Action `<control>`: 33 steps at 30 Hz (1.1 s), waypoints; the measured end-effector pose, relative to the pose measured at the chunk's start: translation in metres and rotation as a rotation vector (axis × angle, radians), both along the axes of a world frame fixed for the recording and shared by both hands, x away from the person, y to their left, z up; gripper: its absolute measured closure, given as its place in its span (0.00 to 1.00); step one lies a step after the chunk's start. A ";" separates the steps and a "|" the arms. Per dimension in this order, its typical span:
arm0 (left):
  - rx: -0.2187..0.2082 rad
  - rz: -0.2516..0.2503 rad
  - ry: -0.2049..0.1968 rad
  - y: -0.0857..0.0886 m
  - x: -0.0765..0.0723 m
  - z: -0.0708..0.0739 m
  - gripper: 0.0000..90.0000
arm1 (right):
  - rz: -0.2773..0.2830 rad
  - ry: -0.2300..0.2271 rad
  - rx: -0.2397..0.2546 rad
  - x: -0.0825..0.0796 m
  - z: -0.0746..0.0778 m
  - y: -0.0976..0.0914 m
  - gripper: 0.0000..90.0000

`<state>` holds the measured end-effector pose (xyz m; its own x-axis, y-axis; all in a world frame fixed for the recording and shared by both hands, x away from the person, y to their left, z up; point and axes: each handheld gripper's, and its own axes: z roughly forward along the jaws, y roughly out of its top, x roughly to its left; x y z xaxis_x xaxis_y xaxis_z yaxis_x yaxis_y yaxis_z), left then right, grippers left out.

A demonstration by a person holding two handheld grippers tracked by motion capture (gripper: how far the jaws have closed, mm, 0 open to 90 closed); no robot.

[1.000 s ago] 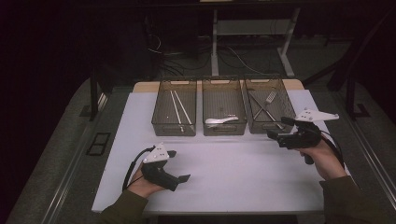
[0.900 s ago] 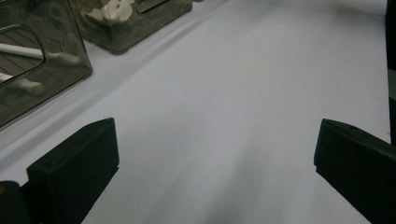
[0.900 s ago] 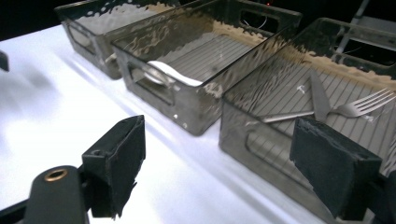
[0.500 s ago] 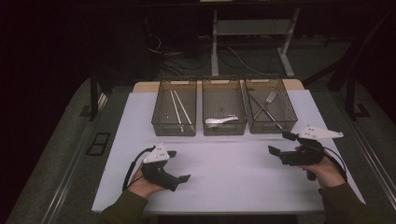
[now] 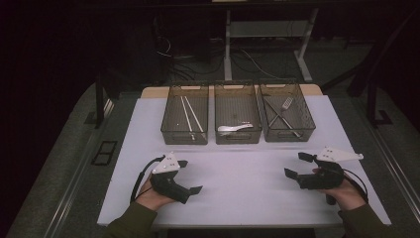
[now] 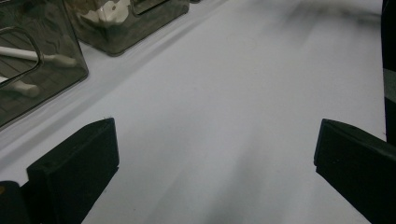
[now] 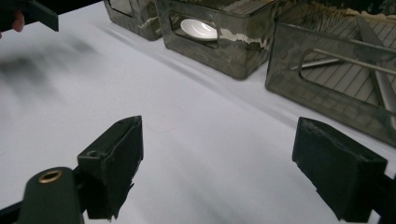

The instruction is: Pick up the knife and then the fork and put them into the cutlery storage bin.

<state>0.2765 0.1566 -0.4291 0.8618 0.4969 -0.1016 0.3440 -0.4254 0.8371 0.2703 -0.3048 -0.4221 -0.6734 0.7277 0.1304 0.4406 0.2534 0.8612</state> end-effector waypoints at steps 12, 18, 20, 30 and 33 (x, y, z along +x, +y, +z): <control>0.001 -0.004 -0.001 0.000 0.000 0.001 0.00 | 0.019 0.030 -0.015 -0.011 -0.017 0.004 0.15; 0.000 -0.004 -0.001 0.000 0.000 0.000 0.00 | 0.042 0.037 -0.040 -0.016 -0.022 0.007 0.15; 0.002 -0.004 0.000 0.000 0.000 0.000 0.00 | 0.037 0.034 -0.045 -0.015 -0.022 0.008 0.15; 0.002 -0.013 -0.003 -0.001 -0.001 -0.001 0.00 | 0.049 0.026 -0.046 -0.015 -0.021 0.010 0.15; 0.002 -0.012 -0.001 -0.001 -0.001 -0.001 0.00 | 0.054 0.026 -0.050 -0.015 -0.021 0.011 0.15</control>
